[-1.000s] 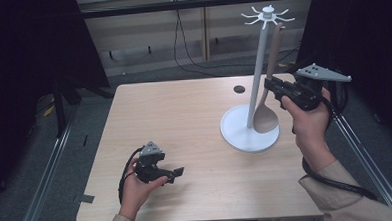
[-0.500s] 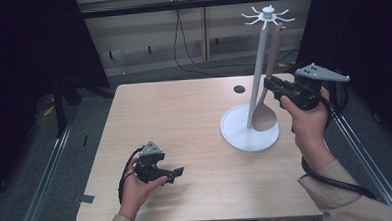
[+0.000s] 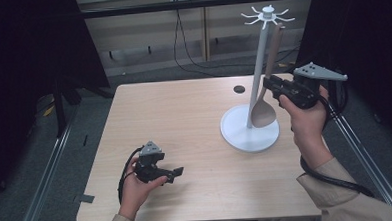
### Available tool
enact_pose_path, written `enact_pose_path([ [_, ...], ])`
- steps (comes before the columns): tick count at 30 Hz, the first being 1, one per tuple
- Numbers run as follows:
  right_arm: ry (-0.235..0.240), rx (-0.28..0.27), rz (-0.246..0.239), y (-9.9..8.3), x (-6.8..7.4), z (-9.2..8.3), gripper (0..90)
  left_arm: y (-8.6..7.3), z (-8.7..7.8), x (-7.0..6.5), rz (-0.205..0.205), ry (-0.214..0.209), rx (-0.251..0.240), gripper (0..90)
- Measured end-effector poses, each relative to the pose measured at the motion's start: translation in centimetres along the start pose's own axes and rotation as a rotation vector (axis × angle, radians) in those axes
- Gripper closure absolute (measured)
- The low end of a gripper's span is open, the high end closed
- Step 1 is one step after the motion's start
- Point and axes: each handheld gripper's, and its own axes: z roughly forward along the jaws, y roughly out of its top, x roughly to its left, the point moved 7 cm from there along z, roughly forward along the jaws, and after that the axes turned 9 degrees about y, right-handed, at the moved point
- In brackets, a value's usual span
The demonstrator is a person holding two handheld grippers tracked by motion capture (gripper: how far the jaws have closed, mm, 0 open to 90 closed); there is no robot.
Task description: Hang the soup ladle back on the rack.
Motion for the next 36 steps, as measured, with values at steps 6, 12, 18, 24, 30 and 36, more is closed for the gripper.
enact_pose_path([
  [6,-0.003,0.007,-0.003,-0.1,0.0,0.0,73.9,0.0,0.0,0.0,0.001,0.001,-0.001,4.9],
  [12,0.003,0.006,-0.003,0.0,0.0,0.0,68.6,0.0,-0.1,0.0,-0.001,0.002,-0.002,4.9],
  [18,-0.001,0.017,-0.004,-0.2,0.2,-0.1,58.2,0.0,0.0,0.0,-0.003,0.001,-0.003,4.9],
  [24,-0.003,0.024,-0.008,-0.5,0.5,-0.2,46.3,0.0,-0.1,0.0,-0.001,0.002,-0.004,4.9],
  [30,0.003,0.033,-0.006,-0.8,0.7,-0.3,37.9,0.0,-0.1,-0.1,-0.001,-0.003,-0.005,4.9],
  [36,0.015,0.041,-0.002,-1.4,1.0,-0.5,29.6,0.0,-0.1,-0.1,-0.002,-0.001,-0.005,4.9],
])
